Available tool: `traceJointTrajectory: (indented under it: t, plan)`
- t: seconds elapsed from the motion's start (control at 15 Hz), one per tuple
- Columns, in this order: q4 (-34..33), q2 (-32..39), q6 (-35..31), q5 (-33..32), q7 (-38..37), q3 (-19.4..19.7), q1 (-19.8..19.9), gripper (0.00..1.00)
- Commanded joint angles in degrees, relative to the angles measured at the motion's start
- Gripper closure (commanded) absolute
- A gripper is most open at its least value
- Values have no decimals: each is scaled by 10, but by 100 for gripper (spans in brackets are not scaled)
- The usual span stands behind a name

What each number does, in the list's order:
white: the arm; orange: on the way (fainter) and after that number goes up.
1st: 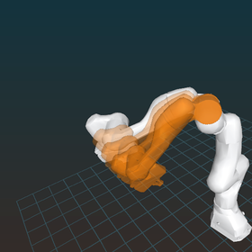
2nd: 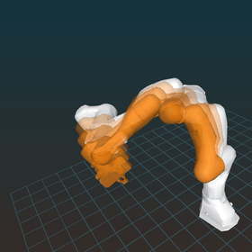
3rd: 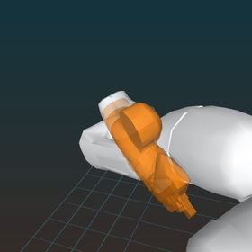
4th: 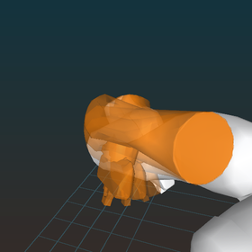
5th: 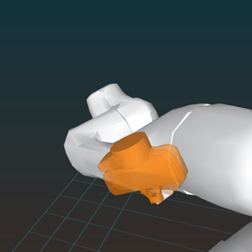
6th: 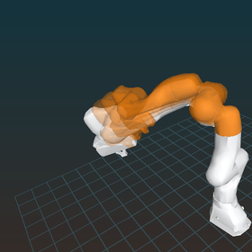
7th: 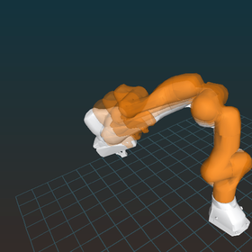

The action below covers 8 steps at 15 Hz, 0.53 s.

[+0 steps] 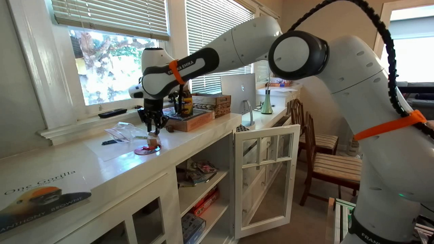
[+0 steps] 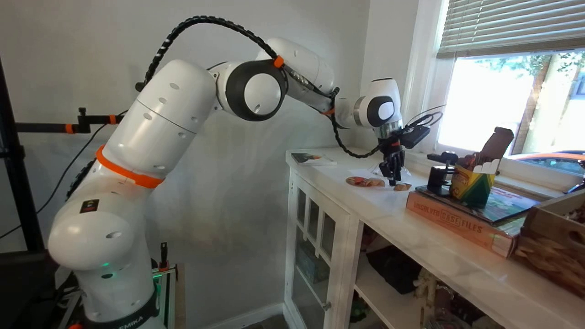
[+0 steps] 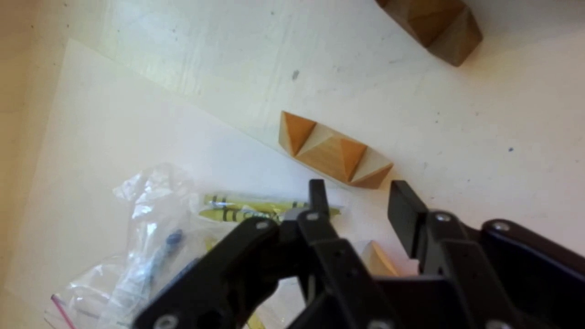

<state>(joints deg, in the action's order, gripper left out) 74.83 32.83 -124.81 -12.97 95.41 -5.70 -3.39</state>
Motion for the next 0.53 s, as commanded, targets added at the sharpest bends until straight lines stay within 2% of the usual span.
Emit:
traceJointTrajectory:
  t: [0.0, 0.2, 0.27, 0.47]
  plan:
    - [-15, 13, -7, 18, -32, 0, 2, 28]
    - [-22, 20, -10, 27, -55, -3, 4, 5]
    - [-26, 23, -12, 30, -62, -4, 4, 0]
    - [-40, 35, -23, 35, -87, -4, 2, 0]
